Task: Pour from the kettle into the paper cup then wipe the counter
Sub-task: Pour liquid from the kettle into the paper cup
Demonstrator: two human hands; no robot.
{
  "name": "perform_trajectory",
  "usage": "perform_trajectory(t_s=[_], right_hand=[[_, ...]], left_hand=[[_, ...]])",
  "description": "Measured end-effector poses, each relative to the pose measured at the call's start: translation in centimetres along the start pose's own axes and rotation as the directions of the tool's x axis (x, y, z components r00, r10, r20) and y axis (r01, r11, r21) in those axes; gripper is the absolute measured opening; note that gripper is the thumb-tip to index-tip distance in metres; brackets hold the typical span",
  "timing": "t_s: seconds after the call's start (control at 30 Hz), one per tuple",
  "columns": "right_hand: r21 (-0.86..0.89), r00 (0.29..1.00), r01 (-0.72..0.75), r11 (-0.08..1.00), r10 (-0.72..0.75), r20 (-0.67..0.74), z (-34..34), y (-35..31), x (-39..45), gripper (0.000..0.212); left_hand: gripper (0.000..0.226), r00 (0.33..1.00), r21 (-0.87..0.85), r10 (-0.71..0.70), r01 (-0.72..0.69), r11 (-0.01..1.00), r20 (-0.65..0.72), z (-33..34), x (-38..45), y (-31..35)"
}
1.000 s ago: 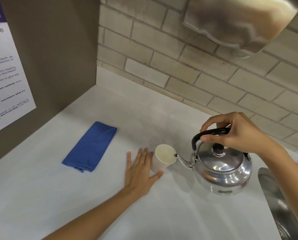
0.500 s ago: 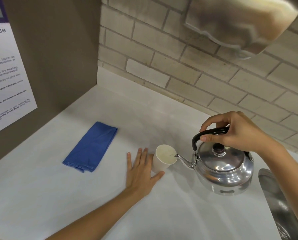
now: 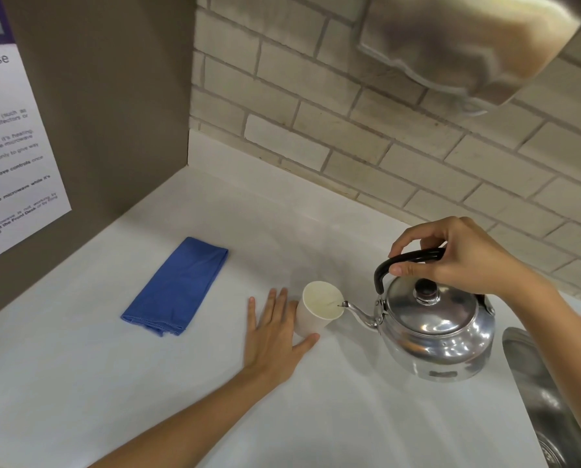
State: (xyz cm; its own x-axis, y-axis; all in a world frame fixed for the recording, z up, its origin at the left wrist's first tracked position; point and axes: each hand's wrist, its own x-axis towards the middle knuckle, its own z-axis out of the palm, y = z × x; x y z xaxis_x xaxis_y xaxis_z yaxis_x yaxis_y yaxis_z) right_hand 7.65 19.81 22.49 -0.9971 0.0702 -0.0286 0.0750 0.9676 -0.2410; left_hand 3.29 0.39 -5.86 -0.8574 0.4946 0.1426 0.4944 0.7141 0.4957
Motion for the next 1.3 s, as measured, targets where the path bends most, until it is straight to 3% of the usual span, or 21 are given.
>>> perform_trajectory(t_s=[1.3], right_hand=[[-0.007,0.999,0.039,0.999,-0.039,0.022,-0.03,0.13,0.35,0.036]], left_hand=[[0.08,1.0,0.025,0.013,-0.013,1.0,0.011,0.12,-0.14,-0.1]])
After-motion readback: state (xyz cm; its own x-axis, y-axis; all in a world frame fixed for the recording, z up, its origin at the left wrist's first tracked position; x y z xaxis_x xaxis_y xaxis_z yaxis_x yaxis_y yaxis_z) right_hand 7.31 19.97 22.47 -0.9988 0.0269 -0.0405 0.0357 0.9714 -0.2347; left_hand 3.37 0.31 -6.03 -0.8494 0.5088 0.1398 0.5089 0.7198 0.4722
